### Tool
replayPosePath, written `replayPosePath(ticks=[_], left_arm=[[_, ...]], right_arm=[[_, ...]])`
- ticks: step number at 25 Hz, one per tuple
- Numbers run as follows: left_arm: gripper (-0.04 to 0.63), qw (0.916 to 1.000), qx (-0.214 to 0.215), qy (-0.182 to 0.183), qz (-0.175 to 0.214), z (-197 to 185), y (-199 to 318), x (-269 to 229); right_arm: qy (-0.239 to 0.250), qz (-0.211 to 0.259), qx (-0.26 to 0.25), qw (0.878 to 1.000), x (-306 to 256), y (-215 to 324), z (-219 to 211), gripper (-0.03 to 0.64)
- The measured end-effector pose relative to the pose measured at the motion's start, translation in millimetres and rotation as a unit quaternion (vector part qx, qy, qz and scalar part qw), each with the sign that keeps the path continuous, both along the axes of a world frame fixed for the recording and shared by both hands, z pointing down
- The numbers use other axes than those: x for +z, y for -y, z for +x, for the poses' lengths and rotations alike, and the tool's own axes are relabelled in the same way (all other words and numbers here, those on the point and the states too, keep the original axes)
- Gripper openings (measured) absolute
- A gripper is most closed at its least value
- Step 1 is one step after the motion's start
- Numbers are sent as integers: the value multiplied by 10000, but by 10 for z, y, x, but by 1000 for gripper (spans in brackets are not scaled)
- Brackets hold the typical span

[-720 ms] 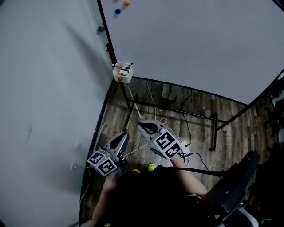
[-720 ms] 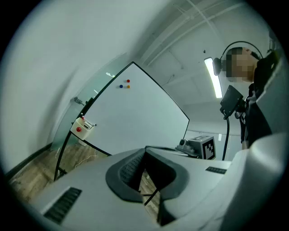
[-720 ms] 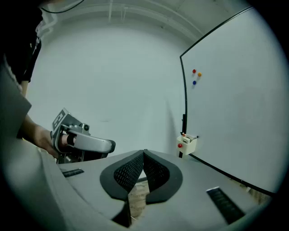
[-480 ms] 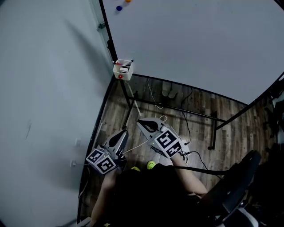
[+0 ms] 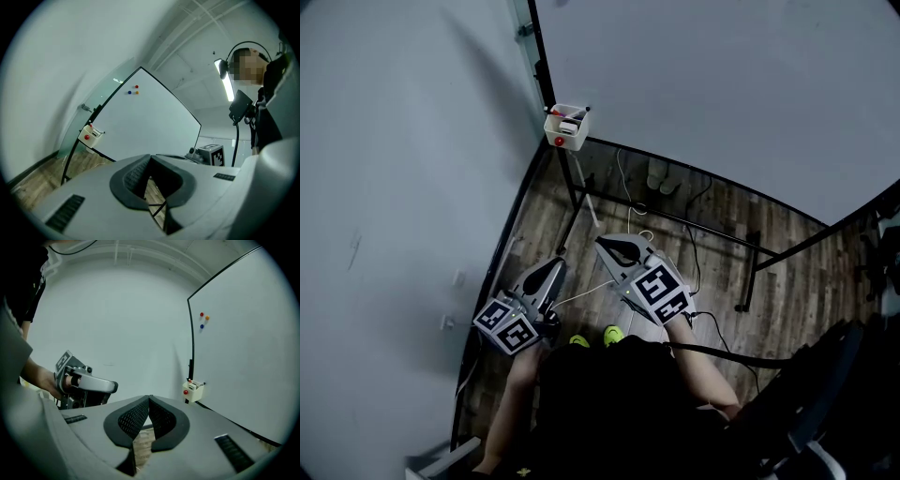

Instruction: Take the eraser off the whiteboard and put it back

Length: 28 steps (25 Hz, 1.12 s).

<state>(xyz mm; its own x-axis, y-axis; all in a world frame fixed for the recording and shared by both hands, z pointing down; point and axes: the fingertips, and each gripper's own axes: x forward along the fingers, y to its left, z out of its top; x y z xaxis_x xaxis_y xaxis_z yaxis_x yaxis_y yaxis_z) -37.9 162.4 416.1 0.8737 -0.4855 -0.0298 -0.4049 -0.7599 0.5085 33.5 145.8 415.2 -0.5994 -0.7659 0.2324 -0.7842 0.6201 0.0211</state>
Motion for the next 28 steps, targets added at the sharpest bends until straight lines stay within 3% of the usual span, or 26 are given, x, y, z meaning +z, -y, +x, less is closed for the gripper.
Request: replayPosePath(ticks=[14,28], left_arm=[[23,9999,-12,112,-75,46,-2,53],[23,9999,42,109,-95,88,379,95]], right_arm=[[-63,-119,-152,9998,110,109,27,18],[-285,-193,-97,9994,189,485,49,18]])
